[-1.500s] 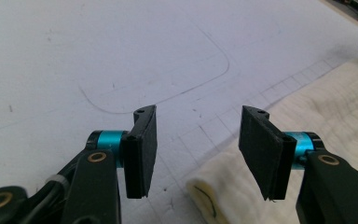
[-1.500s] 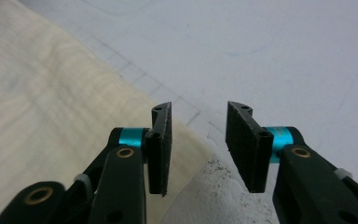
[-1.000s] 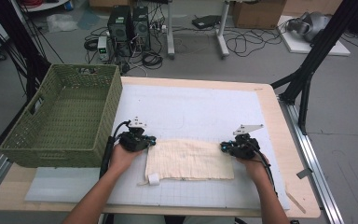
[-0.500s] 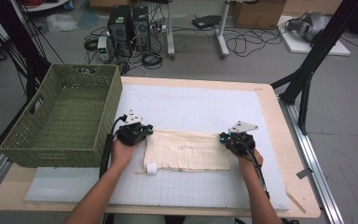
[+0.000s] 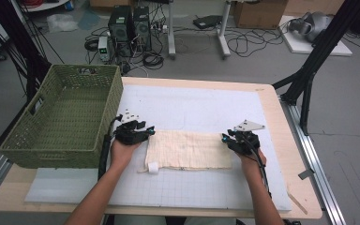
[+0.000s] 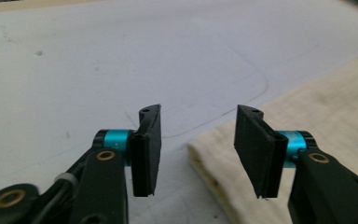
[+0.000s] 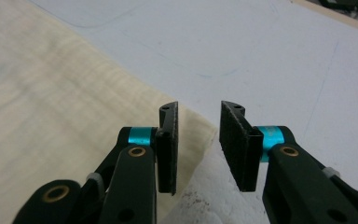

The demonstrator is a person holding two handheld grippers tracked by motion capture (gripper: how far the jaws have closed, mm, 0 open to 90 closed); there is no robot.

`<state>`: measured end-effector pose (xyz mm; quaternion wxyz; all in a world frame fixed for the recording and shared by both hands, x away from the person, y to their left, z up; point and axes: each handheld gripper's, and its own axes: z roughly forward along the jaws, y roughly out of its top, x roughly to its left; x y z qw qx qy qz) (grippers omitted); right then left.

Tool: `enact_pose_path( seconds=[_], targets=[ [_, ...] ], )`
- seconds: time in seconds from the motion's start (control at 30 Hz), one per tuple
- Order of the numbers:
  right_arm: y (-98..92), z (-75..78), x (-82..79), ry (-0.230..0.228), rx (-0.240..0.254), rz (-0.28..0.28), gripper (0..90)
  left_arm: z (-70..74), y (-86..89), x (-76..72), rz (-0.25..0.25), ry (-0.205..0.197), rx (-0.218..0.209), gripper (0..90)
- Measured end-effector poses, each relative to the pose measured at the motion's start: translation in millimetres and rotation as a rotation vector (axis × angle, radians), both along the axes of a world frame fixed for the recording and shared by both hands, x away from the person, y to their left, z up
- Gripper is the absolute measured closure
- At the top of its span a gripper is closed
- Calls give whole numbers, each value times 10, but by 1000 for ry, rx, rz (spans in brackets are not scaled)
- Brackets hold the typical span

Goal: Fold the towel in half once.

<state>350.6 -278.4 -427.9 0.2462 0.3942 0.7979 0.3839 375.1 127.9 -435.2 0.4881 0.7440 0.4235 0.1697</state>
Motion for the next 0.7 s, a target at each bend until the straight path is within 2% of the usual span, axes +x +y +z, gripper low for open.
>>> enact_pose_path(
  seconds=[0.07, 0.13, 0.2, 0.27, 0.37, 0.47, 0.53, 0.6, 0.7],
  targets=[
    [-16, 32, -78, -1, 24, 37, 651, 17, -14, -60, -33, -10, -4, 519],
    [-9, 33, -160, 20, 43, 97, 625, 25, -34, -125, -64, -15, -9, 547],
    [12, 24, -263, 21, 17, 146, 623, 7, -53, -190, -110, -5, -2, 566],
    [25, 6, -345, 33, 13, 187, 626, 1, -70, -223, -139, 18, 20, 589],
    [34, -32, -439, 58, 1, 235, 685, 3, -79, -288, -156, 5, 15, 608],
    [19, -74, -499, 84, 7, 272, 736, -37, -90, -334, -168, 39, 11, 638],
    [22, -120, -516, 107, 2, 284, 750, -70, -104, -330, -190, 94, 35, 667],
    [22, -165, -529, 133, -17, 291, 755, -82, -127, -355, -192, 104, 58, 691],
    [2, -172, -566, 146, -6, 300, 770, -124, -138, -409, -196, 129, 99, 709]
  ],
)
